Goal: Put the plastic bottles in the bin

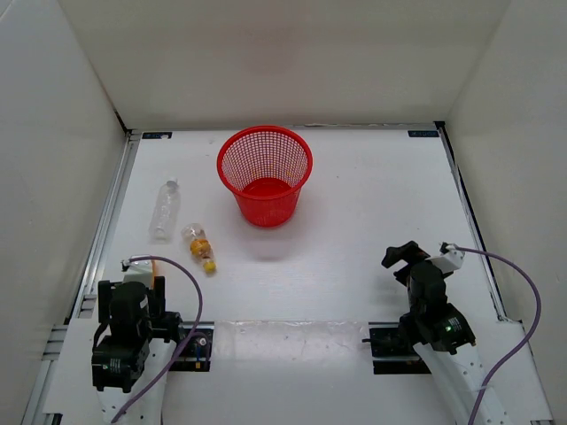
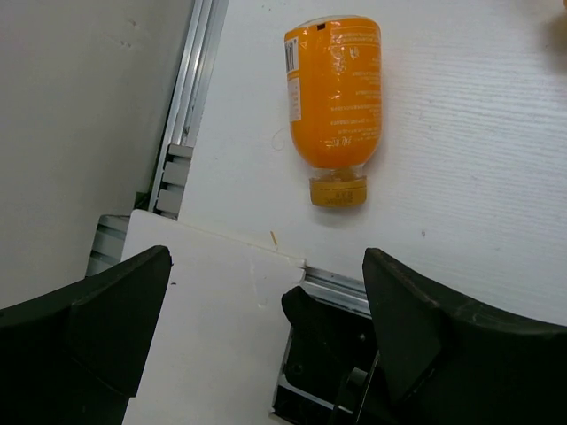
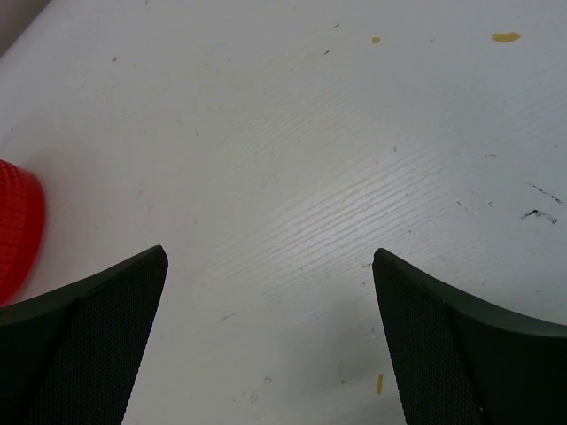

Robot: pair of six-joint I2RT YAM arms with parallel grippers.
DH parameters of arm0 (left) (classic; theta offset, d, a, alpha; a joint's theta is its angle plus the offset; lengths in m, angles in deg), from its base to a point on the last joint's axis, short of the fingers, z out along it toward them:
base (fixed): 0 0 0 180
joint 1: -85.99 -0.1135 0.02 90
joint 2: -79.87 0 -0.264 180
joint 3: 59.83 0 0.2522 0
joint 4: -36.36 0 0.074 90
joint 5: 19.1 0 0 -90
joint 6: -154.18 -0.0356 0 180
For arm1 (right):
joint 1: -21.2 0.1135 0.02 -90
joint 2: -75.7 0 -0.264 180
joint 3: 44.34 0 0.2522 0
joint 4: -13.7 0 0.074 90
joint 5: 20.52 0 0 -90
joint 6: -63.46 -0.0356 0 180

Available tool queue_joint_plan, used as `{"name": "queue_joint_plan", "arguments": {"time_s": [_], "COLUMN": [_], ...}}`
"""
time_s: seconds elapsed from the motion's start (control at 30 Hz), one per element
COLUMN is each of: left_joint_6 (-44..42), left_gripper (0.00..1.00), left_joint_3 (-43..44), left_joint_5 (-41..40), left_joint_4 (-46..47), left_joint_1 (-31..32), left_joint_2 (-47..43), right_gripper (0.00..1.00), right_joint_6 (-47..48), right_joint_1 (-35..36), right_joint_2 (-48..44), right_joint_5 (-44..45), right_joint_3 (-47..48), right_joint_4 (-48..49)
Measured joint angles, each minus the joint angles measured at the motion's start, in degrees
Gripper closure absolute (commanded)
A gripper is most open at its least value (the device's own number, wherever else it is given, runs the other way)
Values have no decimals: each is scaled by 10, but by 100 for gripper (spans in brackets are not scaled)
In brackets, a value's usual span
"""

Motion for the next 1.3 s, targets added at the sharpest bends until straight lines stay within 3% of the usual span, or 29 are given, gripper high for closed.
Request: {"name": "queue_joint_plan", "arguments": {"time_s": [0.17, 0.33, 0.43, 0.53, 0.63, 0.77, 1.03, 1.3], "left_joint_6": [-55, -42, -21, -8, -2, 11, 39, 38], "left_gripper": [0, 0, 0, 0, 0, 0, 0, 0], "left_joint_3": [5, 138, 266, 332, 322, 278, 239, 191], "left_joint_5": [18, 54, 94, 122, 143, 159, 144, 165], "left_joint_4": [9, -25, -9, 19, 30, 48, 135, 172], "left_joint_1": [-11, -14, -33, -69, -84, -103, -201, -220], "left_joint_2": [33, 360, 544, 655, 702, 748, 788, 879], "right_gripper": [0, 0, 0, 0, 0, 0, 0, 0], "right_joint_6": [2, 39, 68, 95, 116, 125, 127, 137], "right_joint_1": [0, 0, 0, 0, 3, 4, 4, 4], "right_joint_2": [0, 37, 183, 329, 380, 352, 323, 328], "right_joint_5": [-7, -71, -115, -149, -174, -189, -196, -199], "right_joint_3": [0, 22, 105, 214, 259, 244, 220, 220], "right_joint_4": [8, 43, 40, 34, 50, 70, 98, 99]}}
